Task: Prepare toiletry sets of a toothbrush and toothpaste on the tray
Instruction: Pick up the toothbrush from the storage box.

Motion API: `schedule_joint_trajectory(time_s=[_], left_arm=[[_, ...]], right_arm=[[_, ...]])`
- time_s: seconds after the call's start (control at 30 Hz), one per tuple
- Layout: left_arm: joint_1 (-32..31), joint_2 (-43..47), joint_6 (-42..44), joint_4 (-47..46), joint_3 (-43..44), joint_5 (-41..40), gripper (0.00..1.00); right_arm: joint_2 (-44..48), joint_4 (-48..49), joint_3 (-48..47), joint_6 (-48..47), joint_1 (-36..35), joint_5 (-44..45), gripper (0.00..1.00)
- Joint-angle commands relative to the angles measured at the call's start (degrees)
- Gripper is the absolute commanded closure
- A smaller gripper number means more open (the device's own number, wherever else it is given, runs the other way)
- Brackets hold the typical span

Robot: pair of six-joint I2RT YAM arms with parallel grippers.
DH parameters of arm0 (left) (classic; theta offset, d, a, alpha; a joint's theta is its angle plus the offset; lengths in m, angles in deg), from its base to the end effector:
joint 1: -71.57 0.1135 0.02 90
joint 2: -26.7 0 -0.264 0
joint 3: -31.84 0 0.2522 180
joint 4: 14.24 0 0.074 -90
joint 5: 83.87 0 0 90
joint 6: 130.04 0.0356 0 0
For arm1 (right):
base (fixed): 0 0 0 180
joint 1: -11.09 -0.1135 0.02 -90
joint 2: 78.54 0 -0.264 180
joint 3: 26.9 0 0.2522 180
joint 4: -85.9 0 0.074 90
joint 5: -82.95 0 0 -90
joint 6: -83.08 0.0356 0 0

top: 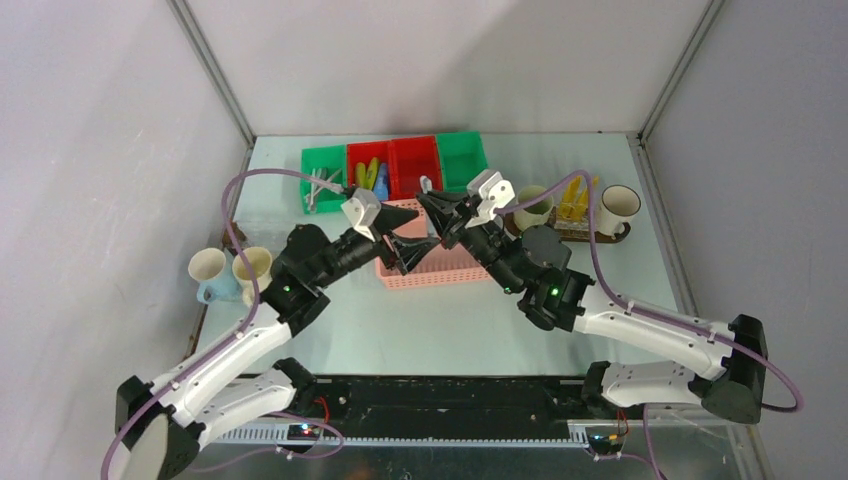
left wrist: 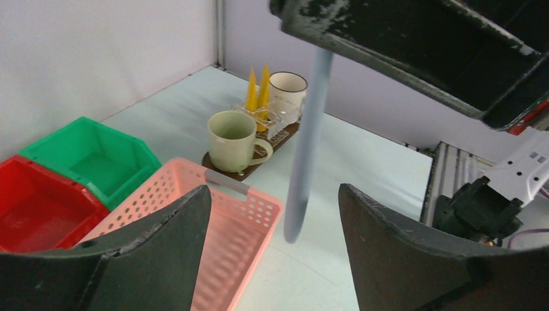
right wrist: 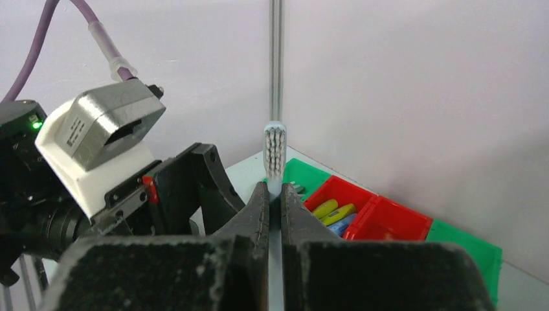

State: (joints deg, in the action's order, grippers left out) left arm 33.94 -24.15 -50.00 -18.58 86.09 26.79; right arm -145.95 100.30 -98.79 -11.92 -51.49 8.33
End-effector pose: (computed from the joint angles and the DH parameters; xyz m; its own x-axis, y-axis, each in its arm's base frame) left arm 0.1598 -0.1390 0.3476 -0.0416 -0.1722 -0.9842 0.8538 0.5054 -0.1246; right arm 0.1339 0.2376 0.4120 0.2130 0.2280 -0.9501 -0.7245 0.6893 0.0030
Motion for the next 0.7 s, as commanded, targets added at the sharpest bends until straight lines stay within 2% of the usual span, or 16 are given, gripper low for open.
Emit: schedule_joint_trajectory(time_s=[0.0, 0.1, 0.17, 0.2, 0.23, 0.27, 0.33, 0.43, 0.5, 0.57, 0.6, 0.67], left_arm=[[-2.54, -1.86, 1.85, -5.19, 0.57, 1.00, 0.26], [-2.93, -3.10, 2.02, -5.77, 1.02, 1.39, 0.40], [-2.97, -3.76, 2.83, -5.53, 1.35, 1.43, 0.54], [-2.98, -4.00, 3.23, -5.07, 1.59, 1.36, 0.66], [-2.93, -4.09, 4.03, -4.73, 1.77, 1.29, 0.73], [-2.90, -4.08, 4.45, -3.95, 2.07, 1.17, 0.88], [-2.97, -4.08, 5.65, -2.59, 2.56, 1.25, 0.98], [-2.98, -4.21, 7.04, -1.12, 2.69, 1.40, 1.00], [-2.97, -4.13, 8.47, 1.18, 2.97, 1.36, 1.00], [-2.98, -4.15, 11.67, 5.14, 3.76, 1.28, 1.00], [-2.96, -4.12, 14.12, 6.66, 4.39, 1.25, 1.00], [-2.98, -3.98, 18.41, 11.94, 5.45, 1.49, 1.00]], right_arm=[[-0.03, 3.66, -0.06, 1.12, -1.05, 5.35, 1.00], [0.44, 2.71, -0.12, 1.67, -1.26, 5.74, 1.00], [0.96, 1.58, -0.12, 2.26, -1.35, 5.86, 1.00], [1.41, 0.52, -0.07, 2.48, -1.33, 5.89, 1.00], [1.67, -0.15, -0.06, 3.03, -1.38, 5.93, 1.00], [2.18, -1.30, -0.12, 3.31, -1.39, 6.19, 1.00], [3.02, -3.49, -0.12, 4.21, -1.37, 6.49, 1.00], [4.58, -6.29, -0.10, 5.24, -1.40, 6.93, 0.98], [5.92, -8.44, -0.10, 5.91, -1.34, 6.49, 0.89], [7.49, -11.05, -0.09, 5.63, -1.34, 5.63, 0.72], [8.05, -12.88, -0.09, 5.31, -1.37, 4.71, 0.60], [10.13, -16.22, -0.10, 4.42, -1.31, 3.10, 0.47]])
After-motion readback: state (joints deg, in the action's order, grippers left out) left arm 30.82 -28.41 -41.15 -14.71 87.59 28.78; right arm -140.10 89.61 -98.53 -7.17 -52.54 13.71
